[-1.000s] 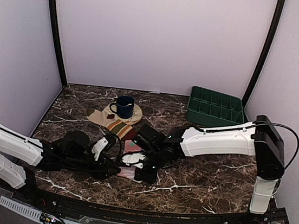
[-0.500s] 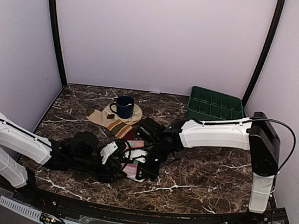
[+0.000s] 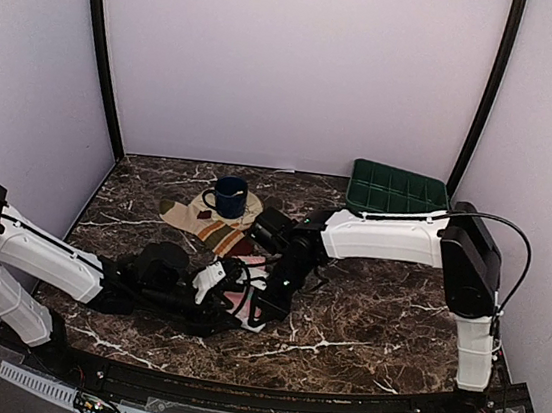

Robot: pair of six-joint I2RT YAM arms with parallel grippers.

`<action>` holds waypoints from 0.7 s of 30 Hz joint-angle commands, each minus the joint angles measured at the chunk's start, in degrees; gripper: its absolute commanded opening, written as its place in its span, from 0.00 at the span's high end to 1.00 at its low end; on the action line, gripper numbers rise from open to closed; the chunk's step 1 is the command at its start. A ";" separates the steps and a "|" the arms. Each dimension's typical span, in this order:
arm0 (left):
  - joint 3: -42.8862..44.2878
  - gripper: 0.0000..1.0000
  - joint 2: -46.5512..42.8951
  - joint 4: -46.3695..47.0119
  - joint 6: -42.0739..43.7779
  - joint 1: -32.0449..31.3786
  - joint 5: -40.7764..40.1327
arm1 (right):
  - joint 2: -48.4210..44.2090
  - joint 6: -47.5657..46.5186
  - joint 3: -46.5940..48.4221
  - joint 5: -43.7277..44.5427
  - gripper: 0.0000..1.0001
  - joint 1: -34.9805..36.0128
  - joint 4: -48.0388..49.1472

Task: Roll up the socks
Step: Roll the sock at the center of the board.

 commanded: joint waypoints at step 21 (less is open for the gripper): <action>-1.94 0.50 -0.84 7.47 0.40 -1.72 -0.69 | 5.39 -0.70 8.82 -9.08 1.00 -2.55 -4.52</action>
